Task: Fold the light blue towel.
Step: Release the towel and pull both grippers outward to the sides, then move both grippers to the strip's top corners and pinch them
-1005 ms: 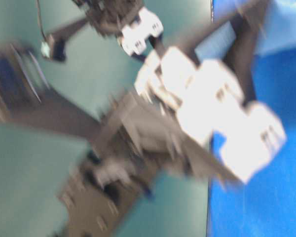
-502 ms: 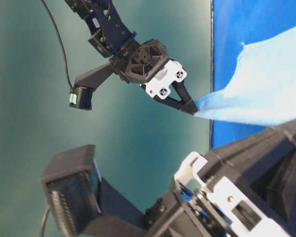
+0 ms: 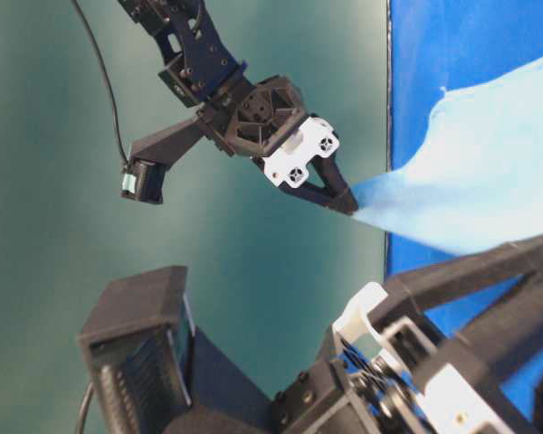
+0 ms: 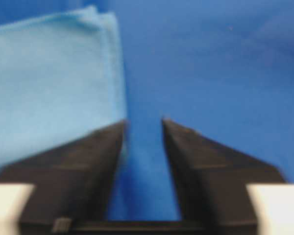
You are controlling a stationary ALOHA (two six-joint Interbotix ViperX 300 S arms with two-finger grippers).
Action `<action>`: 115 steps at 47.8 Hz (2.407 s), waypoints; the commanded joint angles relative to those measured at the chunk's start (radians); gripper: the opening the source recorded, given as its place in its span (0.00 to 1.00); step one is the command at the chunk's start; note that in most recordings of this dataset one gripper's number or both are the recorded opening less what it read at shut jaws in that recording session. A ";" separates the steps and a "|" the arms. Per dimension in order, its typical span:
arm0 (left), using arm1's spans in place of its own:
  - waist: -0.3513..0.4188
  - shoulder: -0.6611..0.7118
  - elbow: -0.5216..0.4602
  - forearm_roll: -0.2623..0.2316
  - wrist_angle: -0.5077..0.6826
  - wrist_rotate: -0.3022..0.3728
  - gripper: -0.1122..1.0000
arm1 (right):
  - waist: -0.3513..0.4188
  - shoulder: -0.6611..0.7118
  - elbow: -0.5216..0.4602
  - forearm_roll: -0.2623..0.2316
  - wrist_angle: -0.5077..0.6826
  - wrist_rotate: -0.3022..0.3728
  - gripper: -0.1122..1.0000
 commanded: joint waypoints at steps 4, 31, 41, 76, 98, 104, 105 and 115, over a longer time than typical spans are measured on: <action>0.000 -0.051 -0.008 -0.002 0.041 0.003 0.74 | 0.002 -0.017 -0.020 0.000 0.041 0.002 0.64; 0.051 -0.258 0.057 -0.002 0.158 0.005 0.81 | 0.061 -0.288 0.140 0.040 0.086 0.003 0.65; 0.129 -0.371 0.166 -0.002 0.063 0.006 0.81 | 0.140 -0.476 0.299 0.109 0.014 0.003 0.65; 0.302 -0.512 0.321 -0.002 -0.118 -0.006 0.81 | 0.149 -0.629 0.471 0.219 -0.107 0.002 0.65; 0.551 -0.215 0.176 -0.002 -0.175 0.006 0.81 | -0.061 -0.270 0.281 0.135 -0.081 -0.017 0.64; 0.589 -0.120 0.137 -0.002 -0.202 0.006 0.81 | -0.089 -0.161 0.238 0.126 -0.083 -0.017 0.64; 0.594 -0.106 0.129 -0.002 -0.206 0.006 0.81 | -0.094 -0.144 0.232 0.124 -0.084 -0.017 0.64; 0.632 0.028 0.058 -0.002 -0.236 0.008 0.81 | -0.126 -0.023 0.202 0.118 -0.087 -0.017 0.64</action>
